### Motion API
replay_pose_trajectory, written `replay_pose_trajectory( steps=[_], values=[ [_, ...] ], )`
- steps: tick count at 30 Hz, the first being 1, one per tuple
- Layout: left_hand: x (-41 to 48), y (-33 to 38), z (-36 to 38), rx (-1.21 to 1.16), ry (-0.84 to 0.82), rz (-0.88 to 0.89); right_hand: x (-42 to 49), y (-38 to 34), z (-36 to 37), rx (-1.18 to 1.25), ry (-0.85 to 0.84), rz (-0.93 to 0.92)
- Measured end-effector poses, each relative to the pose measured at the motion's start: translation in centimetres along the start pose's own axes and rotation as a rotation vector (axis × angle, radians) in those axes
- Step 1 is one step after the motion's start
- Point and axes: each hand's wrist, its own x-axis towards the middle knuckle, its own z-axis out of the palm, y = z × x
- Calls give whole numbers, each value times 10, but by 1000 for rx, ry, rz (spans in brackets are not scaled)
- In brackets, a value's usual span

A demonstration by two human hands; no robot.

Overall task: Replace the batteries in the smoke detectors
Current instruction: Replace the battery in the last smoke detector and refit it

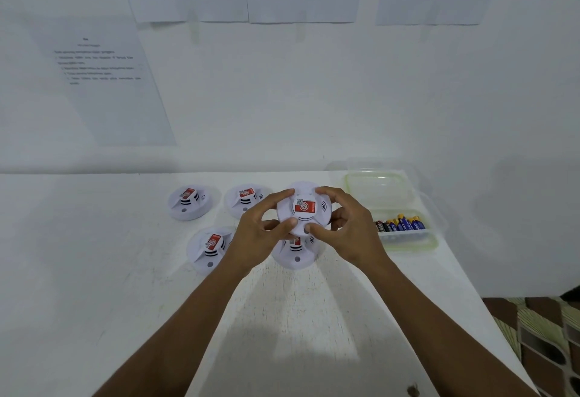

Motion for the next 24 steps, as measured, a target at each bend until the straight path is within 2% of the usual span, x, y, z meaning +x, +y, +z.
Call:
replay_pose_trajectory(
  steps=[11, 24],
  values=[
    [3, -5, -2, 45, 2, 0, 2, 8, 3, 16, 18, 19],
    [4, -18, -6, 15, -5, 5, 1, 19, 1, 212, -31, 116]
  ],
)
